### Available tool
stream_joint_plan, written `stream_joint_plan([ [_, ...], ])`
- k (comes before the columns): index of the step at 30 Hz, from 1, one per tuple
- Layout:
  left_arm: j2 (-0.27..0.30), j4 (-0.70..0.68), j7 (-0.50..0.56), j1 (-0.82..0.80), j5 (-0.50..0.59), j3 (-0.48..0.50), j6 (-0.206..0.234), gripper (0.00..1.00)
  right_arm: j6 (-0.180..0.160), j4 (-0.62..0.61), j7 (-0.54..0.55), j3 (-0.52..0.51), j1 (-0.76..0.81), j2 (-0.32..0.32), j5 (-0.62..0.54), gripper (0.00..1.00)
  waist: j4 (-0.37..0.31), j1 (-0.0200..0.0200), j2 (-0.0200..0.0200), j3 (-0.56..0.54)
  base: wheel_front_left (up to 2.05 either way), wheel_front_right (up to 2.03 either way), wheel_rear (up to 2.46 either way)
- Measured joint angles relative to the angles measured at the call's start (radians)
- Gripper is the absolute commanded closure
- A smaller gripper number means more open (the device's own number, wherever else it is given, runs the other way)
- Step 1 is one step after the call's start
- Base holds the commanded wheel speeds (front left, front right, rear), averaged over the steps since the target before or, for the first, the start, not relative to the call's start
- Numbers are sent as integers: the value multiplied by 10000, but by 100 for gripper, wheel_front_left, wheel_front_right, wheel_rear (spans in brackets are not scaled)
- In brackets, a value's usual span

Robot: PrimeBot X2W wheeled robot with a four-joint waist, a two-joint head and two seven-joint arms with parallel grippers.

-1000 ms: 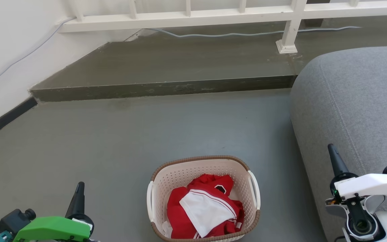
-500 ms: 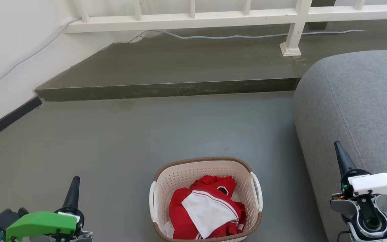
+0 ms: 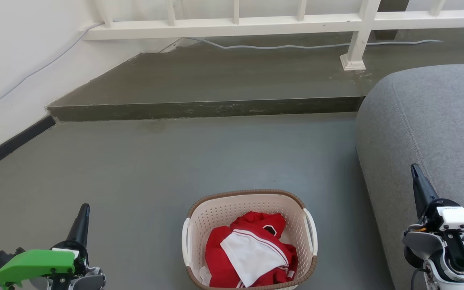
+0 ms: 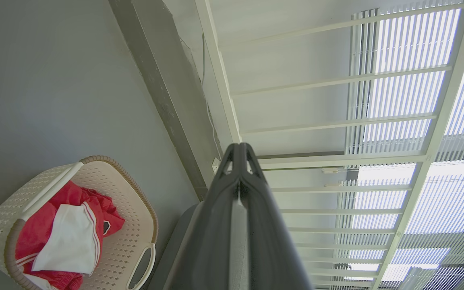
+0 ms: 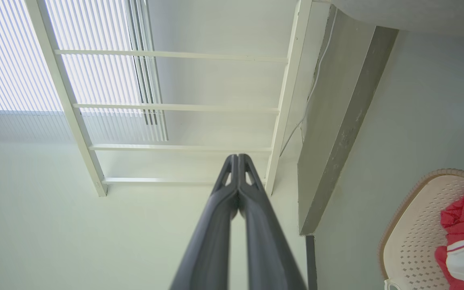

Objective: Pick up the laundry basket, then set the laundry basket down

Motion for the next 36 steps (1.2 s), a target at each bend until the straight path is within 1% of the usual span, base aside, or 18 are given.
stream_joint_plan([
  [7, 8, 104, 104, -211, -869, 203, -140, 100, 94, 35, 182, -228, -68, 15, 882, 100, 62, 0, 0, -33, 0, 0, 0],
  [17, 8, 282, 174, -240, -886, 209, -186, 100, 123, 96, 184, -257, -102, 17, 917, 100, 63, 0, 0, -36, 0, 0, 0],
  [19, 8, 295, 176, -242, -886, 209, -215, 100, 174, 111, 184, -259, -112, 17, 915, 100, 63, 0, 0, -36, 0, 0, 0],
  [36, 8, 359, 178, -257, -886, 219, -234, 100, 176, 182, 213, -272, -189, 19, 915, 100, 63, 0, 0, -41, 0, 0, 0],
])
